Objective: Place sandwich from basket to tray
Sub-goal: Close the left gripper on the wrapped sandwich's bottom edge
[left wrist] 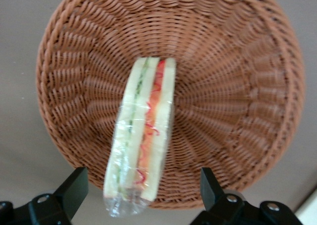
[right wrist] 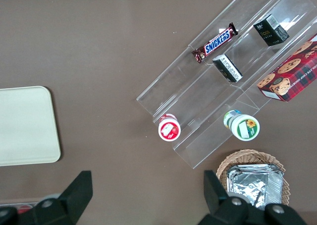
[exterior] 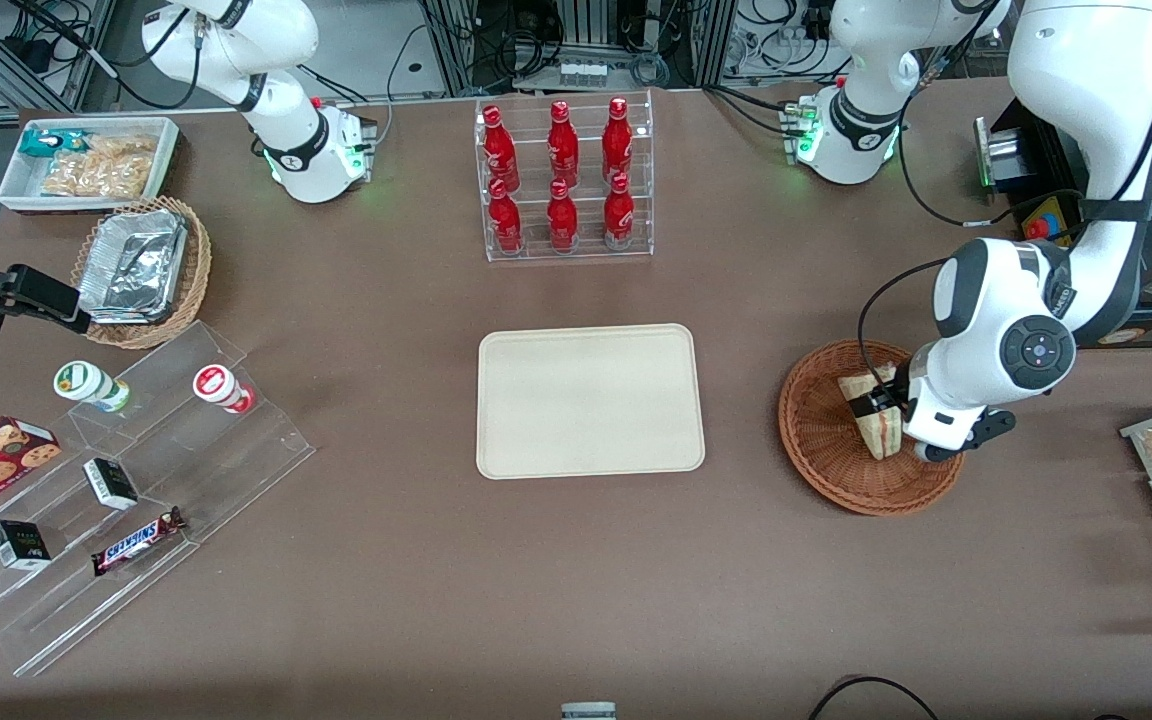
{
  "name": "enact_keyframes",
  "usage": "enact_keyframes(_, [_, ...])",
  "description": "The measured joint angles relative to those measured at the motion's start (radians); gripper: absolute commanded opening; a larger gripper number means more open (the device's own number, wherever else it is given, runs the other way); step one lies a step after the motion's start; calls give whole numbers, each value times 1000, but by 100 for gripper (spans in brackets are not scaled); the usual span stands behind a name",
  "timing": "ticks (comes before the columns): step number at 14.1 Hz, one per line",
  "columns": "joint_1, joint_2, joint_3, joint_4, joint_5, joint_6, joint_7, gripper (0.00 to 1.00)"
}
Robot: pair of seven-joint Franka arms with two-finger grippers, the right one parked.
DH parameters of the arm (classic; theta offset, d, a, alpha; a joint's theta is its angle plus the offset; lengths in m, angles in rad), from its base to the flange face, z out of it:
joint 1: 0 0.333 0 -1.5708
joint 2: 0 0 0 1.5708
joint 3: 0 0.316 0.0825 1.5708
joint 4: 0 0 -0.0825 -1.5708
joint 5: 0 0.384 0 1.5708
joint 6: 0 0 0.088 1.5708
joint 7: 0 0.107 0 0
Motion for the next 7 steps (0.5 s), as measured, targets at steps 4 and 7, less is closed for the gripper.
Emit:
enact_keyframes(4, [1, 2, 8, -32, 28, 3, -2, 100])
enact_keyframes(7, [1, 7, 8, -85, 29, 89, -40, 100])
